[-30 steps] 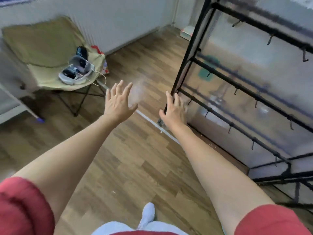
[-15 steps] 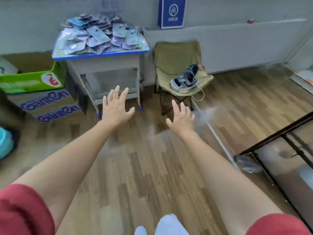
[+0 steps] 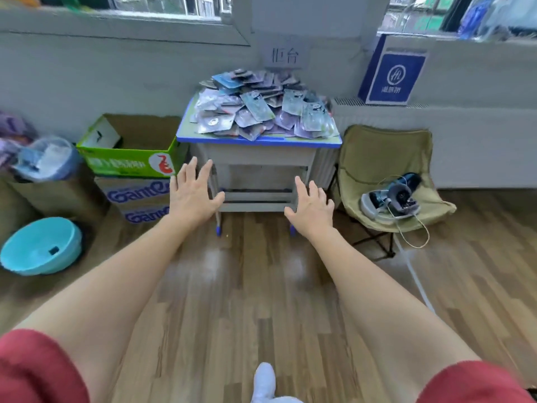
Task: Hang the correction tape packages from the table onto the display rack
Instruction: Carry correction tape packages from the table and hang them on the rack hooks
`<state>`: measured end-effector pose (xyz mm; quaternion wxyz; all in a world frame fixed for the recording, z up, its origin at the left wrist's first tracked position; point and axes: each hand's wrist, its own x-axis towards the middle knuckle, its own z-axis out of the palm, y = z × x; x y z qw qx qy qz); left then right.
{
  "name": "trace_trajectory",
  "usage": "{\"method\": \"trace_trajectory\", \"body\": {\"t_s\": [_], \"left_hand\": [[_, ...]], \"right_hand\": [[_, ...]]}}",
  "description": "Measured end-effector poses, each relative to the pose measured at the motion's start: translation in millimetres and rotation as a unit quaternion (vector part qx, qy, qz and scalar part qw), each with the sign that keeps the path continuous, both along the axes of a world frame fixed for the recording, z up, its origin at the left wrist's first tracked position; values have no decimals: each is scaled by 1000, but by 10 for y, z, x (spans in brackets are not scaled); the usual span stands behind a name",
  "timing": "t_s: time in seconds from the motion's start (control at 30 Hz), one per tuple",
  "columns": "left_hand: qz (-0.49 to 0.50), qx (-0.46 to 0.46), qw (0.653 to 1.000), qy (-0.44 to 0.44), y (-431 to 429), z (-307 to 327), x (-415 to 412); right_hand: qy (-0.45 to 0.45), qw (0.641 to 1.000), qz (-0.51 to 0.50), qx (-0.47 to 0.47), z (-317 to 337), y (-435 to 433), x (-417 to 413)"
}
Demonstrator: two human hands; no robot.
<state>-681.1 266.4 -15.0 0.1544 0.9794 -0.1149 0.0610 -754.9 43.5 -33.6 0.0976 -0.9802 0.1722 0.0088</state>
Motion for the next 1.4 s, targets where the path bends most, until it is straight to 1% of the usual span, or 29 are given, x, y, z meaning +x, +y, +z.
{"method": "trace_trajectory", "body": {"t_s": [0.13, 0.23, 0.43, 0.57, 0.7, 0.93, 1.07, 1.17, 1.4], "left_hand": [[1, -8, 1000, -11, -142, 60, 707], [4, 0, 1000, 2, -200, 22, 1213], [2, 4, 1000, 28, -282, -134, 2399], [-11, 16, 999, 37, -356, -166, 3197], [-26, 29, 998, 57, -392, -183, 3814], [-61, 50, 992, 103, -428, -462, 4402], [-138, 19, 978, 156, -426, -652, 4592], [-183, 39, 964, 187, -448, -750, 4706], [-224, 112, 947, 201, -502, -916, 4964]], "right_hand": [[-10, 1000, 1, -5, 146, -151, 790], [-7, 1000, 8, -9, 180, -211, 1307], [-1, 1000, 15, -7, 112, -335, 2436], [-2, 1000, -1, 7, 60, -389, 3180], [11, 1000, -7, 8, -13, -361, 3748], [43, 998, -8, 40, -246, -425, 4395], [59, 997, -2, 46, -397, -479, 4641], [62, 997, -14, 52, -472, -534, 4809], [69, 995, -29, 71, -578, -707, 5125]]}}
